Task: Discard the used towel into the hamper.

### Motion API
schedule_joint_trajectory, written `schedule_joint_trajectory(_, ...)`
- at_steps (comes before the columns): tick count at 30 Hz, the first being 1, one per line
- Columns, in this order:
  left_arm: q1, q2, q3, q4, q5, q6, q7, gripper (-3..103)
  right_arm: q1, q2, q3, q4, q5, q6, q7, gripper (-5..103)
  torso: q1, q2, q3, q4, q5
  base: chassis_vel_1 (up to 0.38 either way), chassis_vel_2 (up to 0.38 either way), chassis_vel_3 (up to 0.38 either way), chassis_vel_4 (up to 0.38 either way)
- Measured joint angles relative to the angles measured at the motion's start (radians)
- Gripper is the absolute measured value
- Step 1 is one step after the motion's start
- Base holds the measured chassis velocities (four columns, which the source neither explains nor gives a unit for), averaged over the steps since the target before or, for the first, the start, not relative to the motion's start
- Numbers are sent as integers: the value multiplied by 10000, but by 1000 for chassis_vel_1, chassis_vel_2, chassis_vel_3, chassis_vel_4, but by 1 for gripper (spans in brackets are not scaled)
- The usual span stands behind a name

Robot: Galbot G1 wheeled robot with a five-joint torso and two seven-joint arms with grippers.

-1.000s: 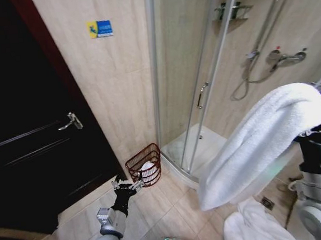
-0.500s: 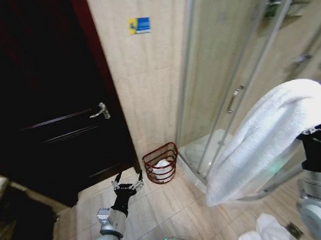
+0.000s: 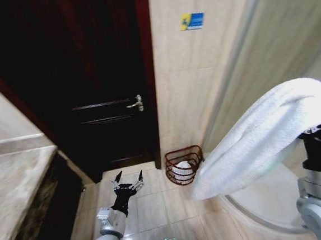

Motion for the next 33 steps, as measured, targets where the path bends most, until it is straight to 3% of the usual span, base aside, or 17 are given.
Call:
schedule_joint_trajectory(14,0,0,1,0,0,0,0,99,418,-80,-87,0,-41,264,-243,8,0,-3,0,-6,-1,18,22,27,16)
schedule_joint_trajectory(22,0,0,1,0,0,0,0,99,604,26,-408,0,-536,-125,-268,8,0,-3,-1,-6,-2,0,0,0,0)
schedule_joint_trajectory(33,0,0,2,0,0,0,0,99,690,270,-871,-23,-939,-117,-308,8,-4,-3,-3,-6,-2,-11,10,12,-9)
